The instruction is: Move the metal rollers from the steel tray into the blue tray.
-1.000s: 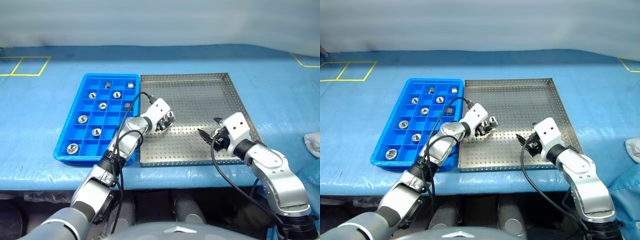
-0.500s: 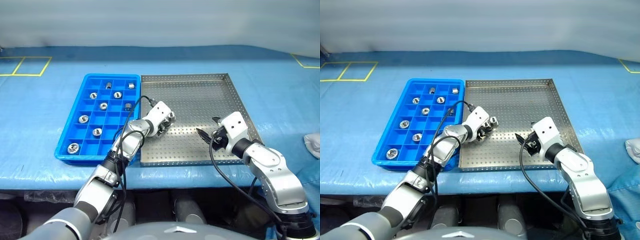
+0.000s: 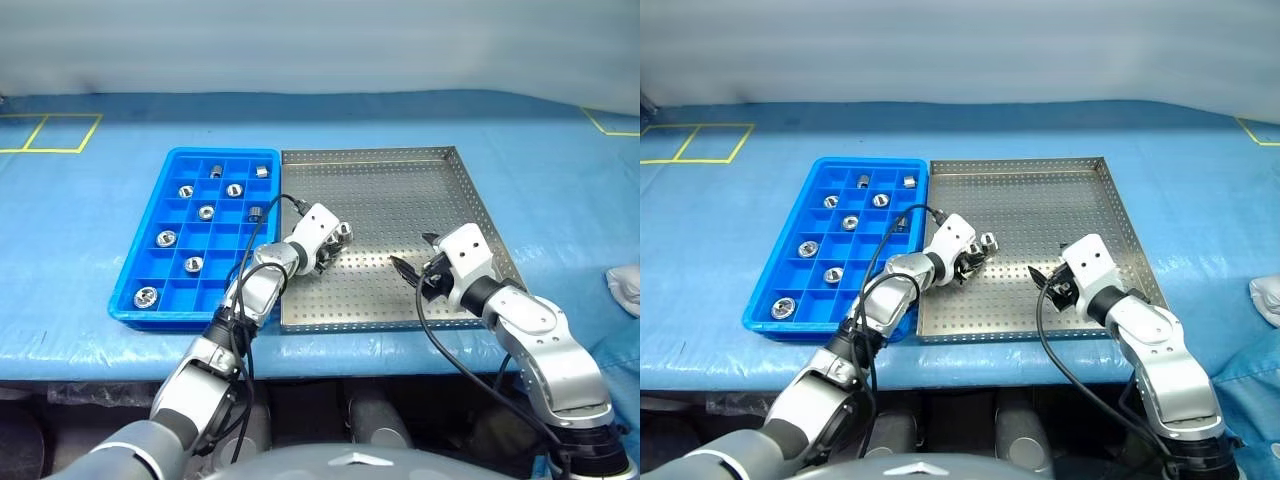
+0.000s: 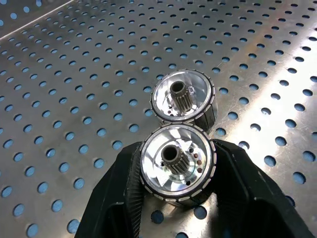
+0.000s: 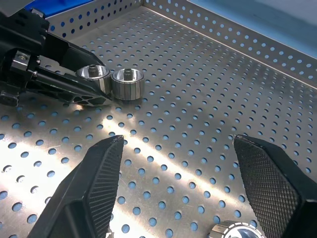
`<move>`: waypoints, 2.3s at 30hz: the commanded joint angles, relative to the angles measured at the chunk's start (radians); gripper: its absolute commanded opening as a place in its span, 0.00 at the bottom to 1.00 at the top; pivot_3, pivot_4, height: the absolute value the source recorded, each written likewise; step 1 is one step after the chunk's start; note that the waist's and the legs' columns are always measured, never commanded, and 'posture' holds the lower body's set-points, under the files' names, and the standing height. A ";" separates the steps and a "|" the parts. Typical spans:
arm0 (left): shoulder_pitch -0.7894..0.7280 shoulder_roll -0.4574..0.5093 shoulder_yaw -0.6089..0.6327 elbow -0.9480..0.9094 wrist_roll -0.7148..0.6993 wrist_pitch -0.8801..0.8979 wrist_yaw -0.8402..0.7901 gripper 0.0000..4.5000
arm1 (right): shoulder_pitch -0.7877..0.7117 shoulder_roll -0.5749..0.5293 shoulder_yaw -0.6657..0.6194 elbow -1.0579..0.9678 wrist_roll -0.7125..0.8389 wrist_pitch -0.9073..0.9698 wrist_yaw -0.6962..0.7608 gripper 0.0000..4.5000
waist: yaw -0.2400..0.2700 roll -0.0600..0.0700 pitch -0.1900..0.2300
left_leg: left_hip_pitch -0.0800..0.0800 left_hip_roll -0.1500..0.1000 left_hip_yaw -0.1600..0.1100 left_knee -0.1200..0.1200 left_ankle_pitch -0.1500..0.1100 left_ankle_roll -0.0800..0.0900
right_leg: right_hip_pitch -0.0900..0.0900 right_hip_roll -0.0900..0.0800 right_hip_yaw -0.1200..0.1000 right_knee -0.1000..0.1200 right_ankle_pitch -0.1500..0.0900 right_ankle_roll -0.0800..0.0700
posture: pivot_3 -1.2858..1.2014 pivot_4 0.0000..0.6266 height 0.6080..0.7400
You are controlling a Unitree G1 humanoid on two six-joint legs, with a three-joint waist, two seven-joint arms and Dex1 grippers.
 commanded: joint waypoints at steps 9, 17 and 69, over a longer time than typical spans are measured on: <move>0.115 0.039 0.005 -0.295 -0.099 -0.223 -0.131 0.40 | -0.065 0.134 -0.131 -0.042 0.256 0.011 0.021 0.83 | 0.003 0.000 0.000 | 0.000 0.000 0.000 0.000 0.000 0.000 | 0.000 0.000 0.000 0.000 0.000 0.000 | 0.52 0.24 1.00; 0.137 0.040 -0.016 -0.307 -0.099 -0.305 -0.138 0.40 | -0.159 0.240 -0.227 -0.045 0.555 0.126 -0.067 0.83 | 0.004 0.000 0.000 | -0.001 0.000 -0.001 0.000 0.000 0.000 | 0.001 0.000 0.000 -0.001 0.000 0.000 | 0.52 0.24 1.00; 0.108 -0.053 0.043 -0.291 -0.145 -0.227 0.003 0.40 | -0.231 -0.049 0.070 0.100 0.309 0.009 -0.262 0.29 | 0.007 0.001 0.000 | -0.002 -0.001 -0.001 -0.001 0.000 0.001 | 0.000 -0.001 0.000 -0.002 0.000 0.000 | 0.53 0.24 1.00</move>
